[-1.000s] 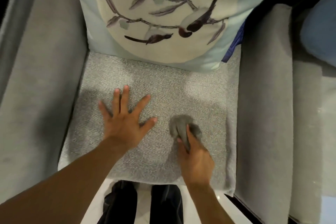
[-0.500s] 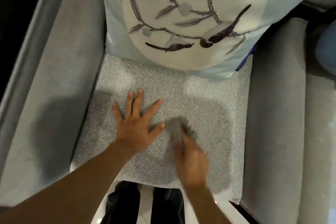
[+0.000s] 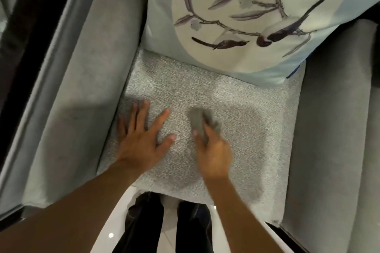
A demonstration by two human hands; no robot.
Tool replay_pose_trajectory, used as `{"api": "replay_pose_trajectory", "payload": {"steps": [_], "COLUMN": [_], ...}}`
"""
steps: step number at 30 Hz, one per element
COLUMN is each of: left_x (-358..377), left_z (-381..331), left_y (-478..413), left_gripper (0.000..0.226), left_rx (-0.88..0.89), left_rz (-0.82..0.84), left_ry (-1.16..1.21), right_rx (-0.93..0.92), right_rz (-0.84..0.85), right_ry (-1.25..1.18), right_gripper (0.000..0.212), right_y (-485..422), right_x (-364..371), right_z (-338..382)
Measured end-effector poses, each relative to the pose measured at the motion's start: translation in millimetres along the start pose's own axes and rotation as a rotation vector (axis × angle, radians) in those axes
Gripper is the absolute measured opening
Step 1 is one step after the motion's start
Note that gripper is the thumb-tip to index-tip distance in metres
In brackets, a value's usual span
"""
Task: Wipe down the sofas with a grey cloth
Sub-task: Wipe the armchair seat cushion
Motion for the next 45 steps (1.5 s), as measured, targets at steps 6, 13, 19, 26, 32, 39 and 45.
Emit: {"api": "replay_pose_trajectory", "payload": {"steps": [6,13,19,26,32,39,45], "left_x": [-3,3,1,4,1,-5,-3], "left_z": [1,16,17,19,23,46,57], "left_y": [2,19,16,16,13,29,32], "left_gripper": [0.073,0.075,0.075,0.075,0.063,0.052,0.051], "left_rx": [0.025,0.028,0.030,0.022,0.041,0.024,-0.029], "left_rz": [0.010,-0.099,-0.064,-0.043,-0.038,-0.145,-0.247], "left_ry": [0.060,0.035,0.048,0.089,0.119,0.171,0.257], "right_rx": [-0.177,-0.205,-0.057,-0.032,-0.124,-0.401,-0.401], "right_rz": [0.282,0.006,0.244,-0.068,-0.088,0.338,0.163], "right_ry": [0.147,0.147,-0.043,0.094,0.103,0.196,0.243], "right_gripper": [0.057,0.035,0.044,0.031,0.023,0.035,0.013], "right_y": [101,2,92,-17,-72,104,-22], "right_x": [19,-5,20,4,26,49,54], "right_z": [-9,-1,-15,19,53,36,96]}}
Point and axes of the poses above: each hand's wrist, its own y-axis away from the middle knuckle, its own x-axis out of the palm, z = x × y, the point moved 8 cm from there along -y, towards the middle knuckle, and after that the axes turned 2 degrees about -z, right-handed, at the moved point
